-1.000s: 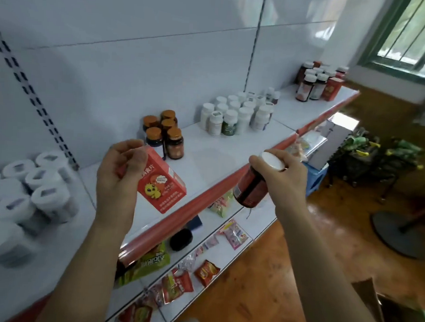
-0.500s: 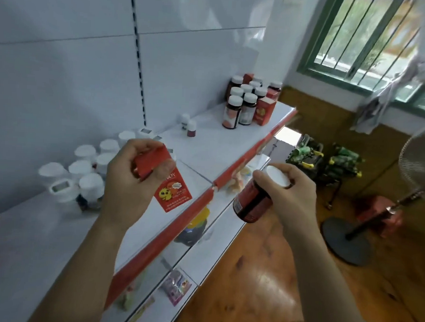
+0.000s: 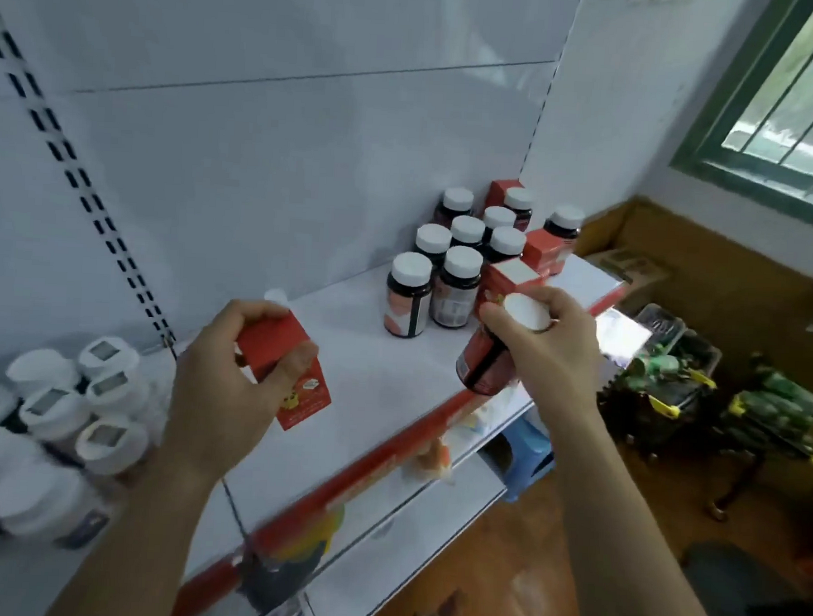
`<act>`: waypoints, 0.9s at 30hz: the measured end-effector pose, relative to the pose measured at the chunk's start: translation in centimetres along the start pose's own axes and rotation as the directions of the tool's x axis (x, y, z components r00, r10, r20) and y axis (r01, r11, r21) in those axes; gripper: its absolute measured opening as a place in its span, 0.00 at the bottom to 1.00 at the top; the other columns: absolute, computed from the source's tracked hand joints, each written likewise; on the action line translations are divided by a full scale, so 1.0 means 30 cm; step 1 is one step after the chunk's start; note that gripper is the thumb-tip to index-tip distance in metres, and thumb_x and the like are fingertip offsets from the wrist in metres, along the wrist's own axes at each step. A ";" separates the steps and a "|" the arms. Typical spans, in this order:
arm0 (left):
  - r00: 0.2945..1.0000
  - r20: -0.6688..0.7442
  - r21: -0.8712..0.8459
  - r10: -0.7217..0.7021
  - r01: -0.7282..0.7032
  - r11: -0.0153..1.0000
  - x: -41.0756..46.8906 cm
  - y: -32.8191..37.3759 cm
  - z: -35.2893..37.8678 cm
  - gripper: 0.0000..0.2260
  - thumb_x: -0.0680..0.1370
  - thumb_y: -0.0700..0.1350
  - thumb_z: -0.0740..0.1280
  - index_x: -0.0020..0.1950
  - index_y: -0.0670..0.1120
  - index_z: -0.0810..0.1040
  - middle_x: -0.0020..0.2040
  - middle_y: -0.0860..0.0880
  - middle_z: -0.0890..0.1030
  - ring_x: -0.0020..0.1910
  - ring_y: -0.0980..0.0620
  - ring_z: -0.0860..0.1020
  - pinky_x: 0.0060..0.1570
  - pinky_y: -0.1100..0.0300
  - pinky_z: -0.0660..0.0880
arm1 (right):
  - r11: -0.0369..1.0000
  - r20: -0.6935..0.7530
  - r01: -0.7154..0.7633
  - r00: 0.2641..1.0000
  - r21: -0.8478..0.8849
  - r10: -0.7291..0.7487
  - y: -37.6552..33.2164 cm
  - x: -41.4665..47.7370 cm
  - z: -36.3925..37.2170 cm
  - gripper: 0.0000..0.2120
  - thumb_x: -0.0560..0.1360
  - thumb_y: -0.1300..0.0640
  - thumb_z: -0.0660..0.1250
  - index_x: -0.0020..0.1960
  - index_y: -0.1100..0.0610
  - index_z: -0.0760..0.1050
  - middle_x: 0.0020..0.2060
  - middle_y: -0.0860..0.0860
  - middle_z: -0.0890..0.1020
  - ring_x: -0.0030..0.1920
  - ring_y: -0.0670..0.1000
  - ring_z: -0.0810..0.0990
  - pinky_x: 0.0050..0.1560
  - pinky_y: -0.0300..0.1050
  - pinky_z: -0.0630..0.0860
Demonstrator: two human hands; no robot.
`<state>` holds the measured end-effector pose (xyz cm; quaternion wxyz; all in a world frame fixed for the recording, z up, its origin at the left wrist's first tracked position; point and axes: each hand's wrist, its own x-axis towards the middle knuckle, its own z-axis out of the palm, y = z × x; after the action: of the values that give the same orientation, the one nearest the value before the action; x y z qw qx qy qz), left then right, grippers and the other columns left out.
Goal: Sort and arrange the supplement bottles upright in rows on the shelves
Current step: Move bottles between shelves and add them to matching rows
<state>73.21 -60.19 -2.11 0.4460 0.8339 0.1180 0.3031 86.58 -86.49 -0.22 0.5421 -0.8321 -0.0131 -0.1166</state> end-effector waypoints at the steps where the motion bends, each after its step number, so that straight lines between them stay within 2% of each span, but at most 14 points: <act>1: 0.999 -0.011 0.057 -0.030 0.030 0.998 0.019 0.006 0.054 0.17 0.72 0.57 0.77 0.57 0.55 0.78 0.51 0.57 0.81 0.50 0.55 0.79 0.50 0.53 0.78 | 0.996 0.045 0.043 0.998 -0.072 -0.040 0.012 0.055 0.014 0.21 0.65 0.40 0.79 0.55 0.46 0.78 0.49 0.43 0.81 0.52 0.47 0.79 0.53 0.51 0.80; 4: 0.993 -0.040 0.170 -0.112 0.117 0.978 0.071 0.037 0.203 0.17 0.71 0.55 0.78 0.56 0.55 0.78 0.51 0.54 0.81 0.50 0.51 0.78 0.52 0.49 0.77 | 0.956 0.208 0.186 0.968 -0.229 -0.138 0.039 0.172 0.050 0.24 0.66 0.42 0.78 0.58 0.45 0.75 0.53 0.45 0.79 0.56 0.50 0.76 0.56 0.51 0.76; 7: 0.990 0.032 0.161 -0.134 0.128 0.979 0.111 0.083 0.352 0.16 0.71 0.52 0.78 0.55 0.55 0.78 0.50 0.60 0.79 0.50 0.54 0.78 0.51 0.51 0.78 | 0.922 0.334 0.247 0.932 -0.298 -0.141 0.050 0.254 0.066 0.26 0.67 0.43 0.78 0.60 0.45 0.71 0.57 0.47 0.78 0.59 0.53 0.74 0.58 0.55 0.75; 10: 0.988 0.131 0.158 -0.085 0.064 0.985 0.140 0.094 0.449 0.16 0.72 0.51 0.78 0.57 0.56 0.78 0.54 0.59 0.79 0.54 0.53 0.77 0.53 0.49 0.77 | 0.918 0.391 0.270 0.909 -0.292 -0.143 0.067 0.313 0.058 0.23 0.68 0.46 0.77 0.55 0.47 0.68 0.53 0.46 0.75 0.55 0.53 0.72 0.55 0.54 0.74; 13: 0.980 0.194 0.177 -0.038 0.003 0.984 0.167 0.090 0.439 0.16 0.74 0.55 0.75 0.60 0.54 0.79 0.63 0.58 0.77 0.63 0.56 0.74 0.61 0.54 0.74 | 0.892 0.388 0.363 0.889 -0.271 -0.244 0.072 0.353 0.048 0.18 0.71 0.43 0.73 0.55 0.47 0.71 0.53 0.46 0.73 0.56 0.52 0.70 0.56 0.50 0.71; 15: 0.992 0.123 0.224 -0.040 0.011 0.975 0.175 0.072 0.371 0.12 0.78 0.53 0.72 0.61 0.53 0.80 0.64 0.58 0.76 0.65 0.58 0.74 0.62 0.58 0.71 | 0.883 0.393 0.422 0.862 -0.207 -0.320 0.042 0.379 0.067 0.13 0.74 0.45 0.70 0.54 0.48 0.73 0.52 0.46 0.76 0.55 0.53 0.72 0.55 0.49 0.71; 17: 0.995 -0.082 0.311 -0.062 0.084 0.947 0.176 0.018 0.280 0.08 0.79 0.46 0.71 0.57 0.52 0.80 0.59 0.56 0.76 0.59 0.56 0.76 0.57 0.57 0.74 | 0.863 0.422 0.488 0.815 -0.132 -0.397 -0.015 0.402 0.117 0.09 0.76 0.48 0.68 0.54 0.49 0.74 0.49 0.46 0.78 0.53 0.54 0.74 0.53 0.51 0.72; 19: 0.959 -0.230 0.364 -0.163 0.240 0.900 0.177 -0.058 0.209 0.10 0.77 0.43 0.73 0.56 0.53 0.78 0.57 0.53 0.75 0.53 0.52 0.77 0.53 0.53 0.75 | 0.828 0.461 0.558 0.752 -0.063 -0.472 -0.084 0.413 0.195 0.07 0.77 0.53 0.68 0.55 0.50 0.75 0.49 0.47 0.80 0.53 0.55 0.76 0.53 0.53 0.74; 22: 0.933 -0.170 0.389 -0.318 0.360 0.848 0.169 -0.154 0.197 0.12 0.76 0.47 0.74 0.58 0.55 0.78 0.57 0.50 0.76 0.47 0.52 0.78 0.47 0.55 0.74 | 0.754 0.581 0.656 0.624 -0.026 -0.523 -0.184 0.401 0.355 0.09 0.77 0.57 0.66 0.58 0.51 0.75 0.50 0.49 0.79 0.53 0.55 0.76 0.53 0.53 0.74; 24: 0.937 -0.161 0.401 -0.309 0.348 0.847 0.158 -0.186 0.216 0.10 0.77 0.44 0.72 0.53 0.57 0.75 0.54 0.52 0.77 0.42 0.56 0.78 0.42 0.58 0.71 | 0.683 0.697 0.730 0.500 -0.019 -0.515 -0.243 0.376 0.483 0.11 0.78 0.58 0.65 0.60 0.51 0.75 0.51 0.51 0.79 0.53 0.55 0.76 0.53 0.53 0.75; 27: 0.928 -0.233 0.399 -0.290 0.364 0.842 0.139 -0.183 0.207 0.10 0.78 0.42 0.71 0.48 0.54 0.71 0.48 0.54 0.75 0.40 0.57 0.76 0.39 0.58 0.68 | 0.586 0.885 0.810 0.273 0.000 -0.377 -0.295 0.322 0.670 0.17 0.79 0.59 0.65 0.66 0.50 0.73 0.58 0.53 0.77 0.59 0.56 0.76 0.58 0.53 0.75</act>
<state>80.69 -59.27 -7.52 0.2822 0.8518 0.3597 0.2555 98.26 -65.66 2.01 0.1662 -0.8104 -0.5561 0.0801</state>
